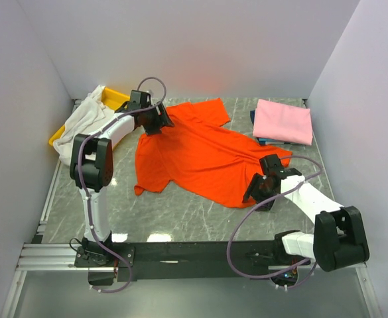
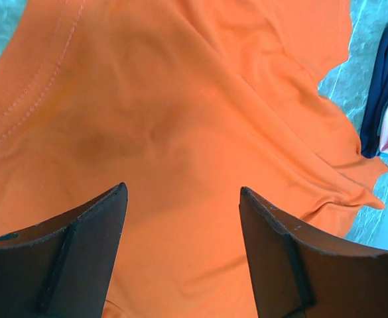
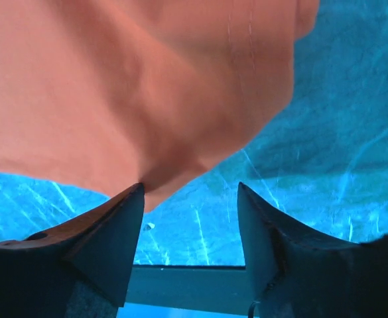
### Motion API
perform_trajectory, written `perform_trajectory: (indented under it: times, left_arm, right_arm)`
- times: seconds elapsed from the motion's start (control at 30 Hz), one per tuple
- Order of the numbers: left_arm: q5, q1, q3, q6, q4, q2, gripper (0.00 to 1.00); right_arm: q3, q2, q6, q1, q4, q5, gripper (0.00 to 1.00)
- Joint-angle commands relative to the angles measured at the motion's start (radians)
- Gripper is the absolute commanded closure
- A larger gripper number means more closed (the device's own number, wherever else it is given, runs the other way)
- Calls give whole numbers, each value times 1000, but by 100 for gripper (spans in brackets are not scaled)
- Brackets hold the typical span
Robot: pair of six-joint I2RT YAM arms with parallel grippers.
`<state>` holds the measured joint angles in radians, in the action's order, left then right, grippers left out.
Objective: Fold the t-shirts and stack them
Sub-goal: Flatten the tshirt out
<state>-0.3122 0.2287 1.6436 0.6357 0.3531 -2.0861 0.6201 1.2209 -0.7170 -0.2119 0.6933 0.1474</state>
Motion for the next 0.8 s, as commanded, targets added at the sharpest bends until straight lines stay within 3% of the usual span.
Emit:
perform_trajectory:
  times: [0.0, 0.33, 0.43, 0.47, 0.57, 0.77]
  left_arm:
    - [-19, 4, -10, 7, -34, 6, 26]
    - [5, 3, -2, -31, -26, -75, 26]
    - [12, 3, -21, -37, -45, -92, 26]
    - [18, 3, -24, -41, -46, -97, 26]
    - [21, 0, -33, -48, -42, -118, 26]
    - [38, -28, -105, -44, -65, -112, 26]
  right_arm:
    - [-6, 23, -15, -7, -78, -22, 36]
    - [33, 127, 17, -7, -136, -52, 58]
    - [58, 146, 33, -7, -118, -54, 72]
    - [73, 143, 37, -7, -107, -57, 83]
    - [113, 120, 56, -7, -31, -75, 100]
    - [234, -12, 80, -6, 231, -97, 100]
